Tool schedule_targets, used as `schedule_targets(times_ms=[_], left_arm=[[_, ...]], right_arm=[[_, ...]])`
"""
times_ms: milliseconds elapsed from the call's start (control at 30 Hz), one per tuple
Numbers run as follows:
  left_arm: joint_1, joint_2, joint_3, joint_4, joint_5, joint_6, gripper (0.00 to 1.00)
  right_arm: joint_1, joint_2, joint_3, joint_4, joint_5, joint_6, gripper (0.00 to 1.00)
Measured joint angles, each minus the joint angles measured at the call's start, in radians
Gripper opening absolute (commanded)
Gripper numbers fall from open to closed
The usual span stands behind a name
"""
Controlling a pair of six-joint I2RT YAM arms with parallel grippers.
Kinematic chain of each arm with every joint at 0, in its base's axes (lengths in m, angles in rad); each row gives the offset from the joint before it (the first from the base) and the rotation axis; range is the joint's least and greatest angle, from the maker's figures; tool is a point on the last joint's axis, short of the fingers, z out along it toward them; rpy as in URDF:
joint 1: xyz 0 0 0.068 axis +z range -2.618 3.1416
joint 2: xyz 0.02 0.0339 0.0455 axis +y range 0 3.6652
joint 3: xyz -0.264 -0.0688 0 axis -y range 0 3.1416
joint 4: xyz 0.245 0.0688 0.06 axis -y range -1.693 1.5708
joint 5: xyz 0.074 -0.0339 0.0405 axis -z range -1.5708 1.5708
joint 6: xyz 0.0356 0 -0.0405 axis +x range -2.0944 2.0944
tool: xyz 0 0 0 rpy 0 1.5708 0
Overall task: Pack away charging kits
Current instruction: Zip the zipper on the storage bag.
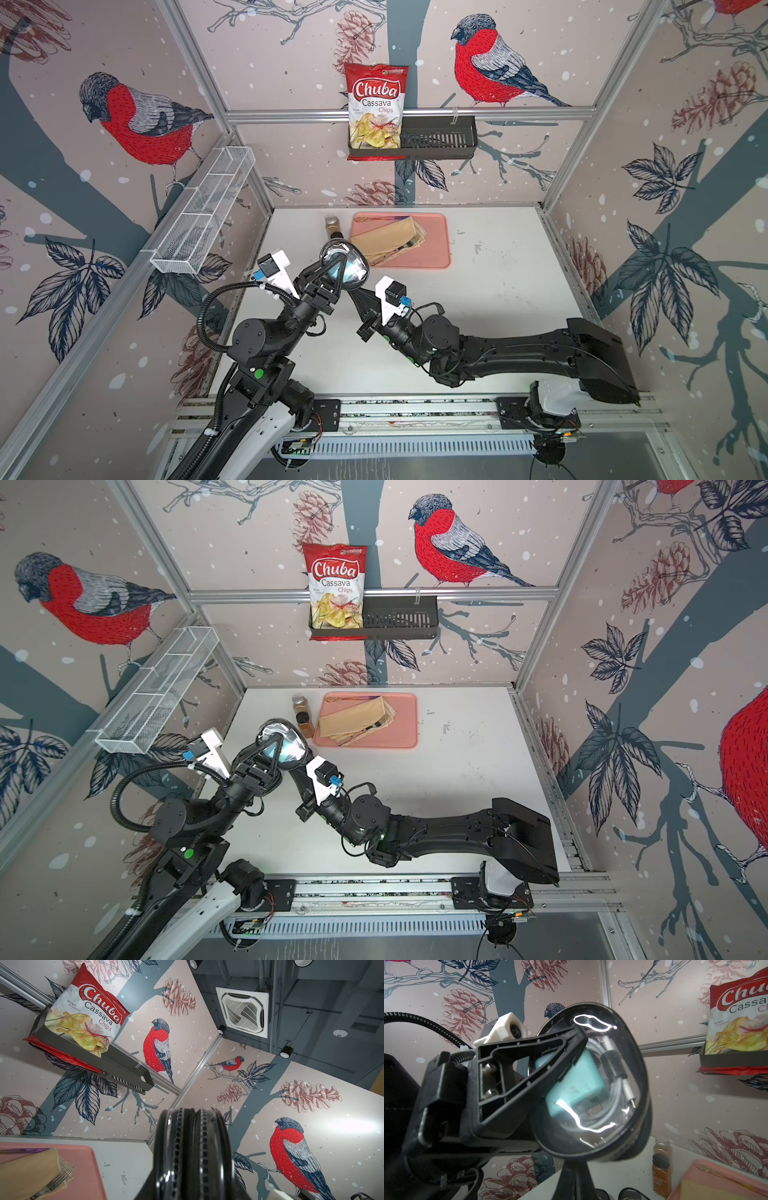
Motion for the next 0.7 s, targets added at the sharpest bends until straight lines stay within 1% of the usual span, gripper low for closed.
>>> schedule_targets(times_ms=[367, 600, 700], left_arm=[[0.000, -0.014, 0.004, -0.047, 0.004, -0.005, 0.00], [0.000, -0.040, -0.019, -0.071, 0.032, -0.006, 0.00], [0.000, -0.031, -0.021, -0.068, 0.055, -0.007, 0.00]], right_arm=[[-0.042, -0.079, -0.071, -0.042, 0.020, 0.027, 0.00], [-0.071, -0.133, -0.097, -0.113, -0.002, 0.029, 0.00], [-0.080, -0.152, -0.097, -0.151, -0.010, 0.026, 0.00]])
